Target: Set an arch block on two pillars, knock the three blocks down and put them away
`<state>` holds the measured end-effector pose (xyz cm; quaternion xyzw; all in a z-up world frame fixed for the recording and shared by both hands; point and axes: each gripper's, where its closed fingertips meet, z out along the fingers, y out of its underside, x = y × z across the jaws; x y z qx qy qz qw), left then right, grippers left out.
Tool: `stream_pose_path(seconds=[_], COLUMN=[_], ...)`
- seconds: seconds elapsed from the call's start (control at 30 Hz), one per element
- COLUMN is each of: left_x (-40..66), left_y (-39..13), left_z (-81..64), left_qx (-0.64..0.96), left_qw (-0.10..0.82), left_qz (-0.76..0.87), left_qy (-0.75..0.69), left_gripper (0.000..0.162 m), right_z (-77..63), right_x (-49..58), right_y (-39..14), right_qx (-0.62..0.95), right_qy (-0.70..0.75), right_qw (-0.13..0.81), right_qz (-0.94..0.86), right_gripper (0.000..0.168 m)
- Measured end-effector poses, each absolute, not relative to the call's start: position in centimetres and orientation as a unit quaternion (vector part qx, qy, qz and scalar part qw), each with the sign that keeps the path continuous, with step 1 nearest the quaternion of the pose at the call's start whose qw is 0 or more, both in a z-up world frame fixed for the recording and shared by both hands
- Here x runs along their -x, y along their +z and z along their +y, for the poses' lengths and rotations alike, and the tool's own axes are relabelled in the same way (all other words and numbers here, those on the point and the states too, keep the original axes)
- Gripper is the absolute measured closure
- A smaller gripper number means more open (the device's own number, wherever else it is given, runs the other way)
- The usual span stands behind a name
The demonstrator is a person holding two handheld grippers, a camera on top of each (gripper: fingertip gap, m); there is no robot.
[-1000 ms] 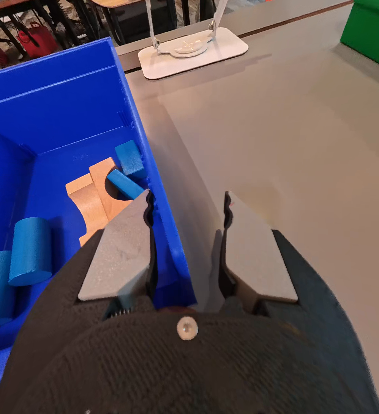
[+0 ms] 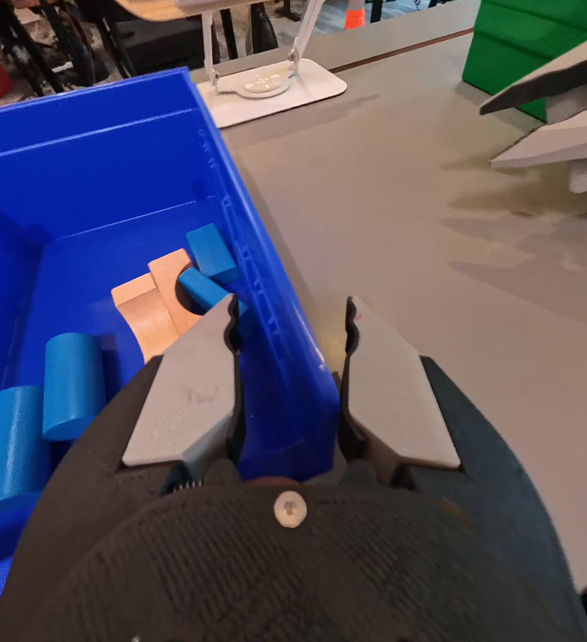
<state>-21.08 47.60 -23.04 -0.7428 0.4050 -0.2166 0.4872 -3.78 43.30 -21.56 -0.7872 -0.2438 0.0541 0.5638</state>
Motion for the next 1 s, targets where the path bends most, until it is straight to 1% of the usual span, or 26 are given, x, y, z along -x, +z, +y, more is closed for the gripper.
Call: stream_pose_path(seconds=[0.07,0.17,0.27,0.37,0.47,0.57,0.67,0.73,0.83,0.93,1.0], left_x=[20.0,18.7,18.2,18.8,20.6,24.0,28.7,31.5,33.9,33.9,33.4], left_y=[-23.2,-23.3,-23.1,-21.0,-18.8,-17.2,-15.7,-16.3,-18.8,-20.9,-21.7], left_z=[48.6,50.3,51.0,50.0,48.6,48.5,50.7,52.5,54.7,55.9,56.9], left_qx=[0.741,0.743,0.752,0.738,0.718,0.730,0.759,0.794,0.839,0.857,0.864], left_qw=[0.484,0.483,0.475,0.506,0.540,0.537,0.533,0.498,0.424,0.374,0.358], left_qz=[0.412,0.414,0.403,0.385,0.382,0.374,0.335,0.321,0.332,0.350,0.353], left_qy=[-0.216,-0.207,-0.214,-0.225,-0.215,-0.196,-0.168,-0.138,-0.077,-0.047,-0.032], left_gripper=[0.109,0.103,0.098,0.098,0.098,0.088,0.090,0.093,0.093,0.093,0.095], right_z=[42.9,42.6,42.6,42.7,42.9,43.1,43.2,43.3,43.3,43.5,43.6], right_x=[3.3,3.1,2.4,1.1,0.4,0.4,0.3,0.3,0.0,-1.6,-3.0], right_y=[-22.6,-23.2,-22.6,-22.1,-22.3,-23.2,-23.6,-23.7,-23.9,-23.8,-23.6], right_qx=[0.795,0.801,0.795,0.795,0.800,0.808,0.812,0.811,0.813,0.821,0.824], right_qy=[0.039,0.039,0.021,0.005,0.007,-0.002,-0.031,-0.049,-0.066,-0.072,-0.076], right_qw=[0.552,0.546,0.555,0.562,0.562,0.549,0.539,0.538,0.531,0.530,0.532], right_qz=[-0.246,-0.243,-0.243,-0.226,-0.211,-0.214,-0.221,-0.226,-0.228,-0.202,-0.182], right_gripper=[0.120,0.120,0.119,0.117,0.115,0.115,0.113,0.111,0.111,0.112,0.111])
